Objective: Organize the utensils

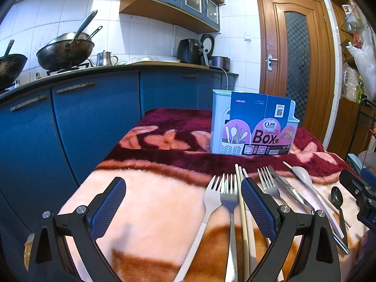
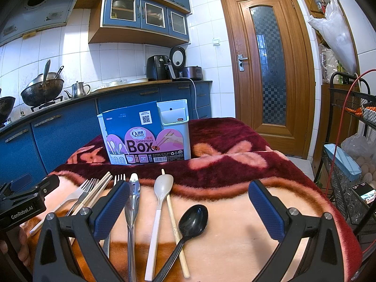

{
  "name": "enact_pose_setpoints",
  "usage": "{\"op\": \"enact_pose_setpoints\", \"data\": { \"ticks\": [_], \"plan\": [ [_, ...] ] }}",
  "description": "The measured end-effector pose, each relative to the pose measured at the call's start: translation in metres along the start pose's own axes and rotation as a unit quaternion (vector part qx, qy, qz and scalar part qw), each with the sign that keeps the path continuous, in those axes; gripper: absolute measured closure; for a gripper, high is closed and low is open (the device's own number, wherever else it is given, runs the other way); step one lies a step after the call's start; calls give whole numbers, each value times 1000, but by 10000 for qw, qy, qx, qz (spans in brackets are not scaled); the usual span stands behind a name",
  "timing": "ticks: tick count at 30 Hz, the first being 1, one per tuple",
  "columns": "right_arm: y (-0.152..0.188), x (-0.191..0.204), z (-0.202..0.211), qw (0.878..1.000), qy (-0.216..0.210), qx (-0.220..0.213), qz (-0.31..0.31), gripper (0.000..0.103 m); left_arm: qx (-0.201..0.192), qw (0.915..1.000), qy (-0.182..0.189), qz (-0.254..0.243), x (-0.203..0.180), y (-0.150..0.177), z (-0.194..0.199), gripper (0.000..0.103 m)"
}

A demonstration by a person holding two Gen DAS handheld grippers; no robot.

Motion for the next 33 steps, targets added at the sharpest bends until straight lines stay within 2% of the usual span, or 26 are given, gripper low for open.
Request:
{"op": "enact_pose_setpoints", "data": {
  "ticks": [33],
  "plan": [
    [0,0,1,10000,-2,-6,-6,0,-4,10000,-7,-8,0,0,0,5]
  ]
}}
Point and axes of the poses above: each gripper's, at about its wrist camera, not at the fingertips, and z roughly against the way its jaws point, x to its left, y to its underside, the point moved 2 cm from there along -z, roughly the way its jaws point, and after that the axes turned 12 degrees about x, right-handed, at the moved point
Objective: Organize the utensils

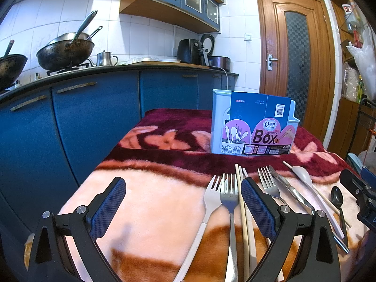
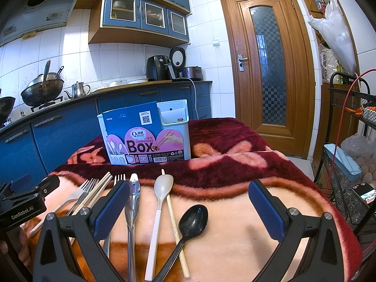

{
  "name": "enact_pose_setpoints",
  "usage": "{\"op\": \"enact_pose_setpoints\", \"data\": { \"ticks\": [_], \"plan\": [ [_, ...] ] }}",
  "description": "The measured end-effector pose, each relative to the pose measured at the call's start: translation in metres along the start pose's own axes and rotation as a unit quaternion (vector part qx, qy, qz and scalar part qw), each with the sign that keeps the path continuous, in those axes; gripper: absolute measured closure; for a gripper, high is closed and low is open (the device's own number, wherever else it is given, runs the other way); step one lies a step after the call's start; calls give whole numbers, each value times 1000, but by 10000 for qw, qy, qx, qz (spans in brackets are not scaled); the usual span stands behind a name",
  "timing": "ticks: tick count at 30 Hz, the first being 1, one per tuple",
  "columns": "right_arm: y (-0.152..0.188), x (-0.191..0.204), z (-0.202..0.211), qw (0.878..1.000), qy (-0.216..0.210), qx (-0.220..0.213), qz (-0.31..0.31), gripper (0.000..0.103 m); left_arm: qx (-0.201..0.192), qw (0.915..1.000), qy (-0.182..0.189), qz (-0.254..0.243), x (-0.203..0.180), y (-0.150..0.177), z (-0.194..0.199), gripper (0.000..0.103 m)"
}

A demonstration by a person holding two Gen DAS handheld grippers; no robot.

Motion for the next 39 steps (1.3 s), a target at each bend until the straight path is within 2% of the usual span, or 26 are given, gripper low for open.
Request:
{"op": "enact_pose_setpoints", "data": {
  "ticks": [19,23,30,34,39],
  "plan": [
    [-1,1,1,10000,-37,87,26,0,125,9999,35,-1,6,-1,0,5],
    [-3,3,-3,9995,-112,289,98,0,258,9996,100,45,8,-3,-5,5],
    [-11,-3,-3,9965,-230,754,283,0,512,9984,-25,-223,12,-14,2,5],
    [-20,-8,-3,9921,-243,1169,386,0,909,9955,7,-258,19,-22,-3,5],
    [-23,-11,-9,9833,-177,1724,546,0,1405,9885,-201,-521,24,-31,-15,5]
  ]
}}
Point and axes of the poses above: each gripper's, at about its wrist camera, not at the fingertips, and z roughly against the way its jaws point, x to its left, y to its underside, the point moved 2 cm from there along -z, roughly the way its jaws point, and after that the axes turned 12 degrees about x, right-handed, at the moved point
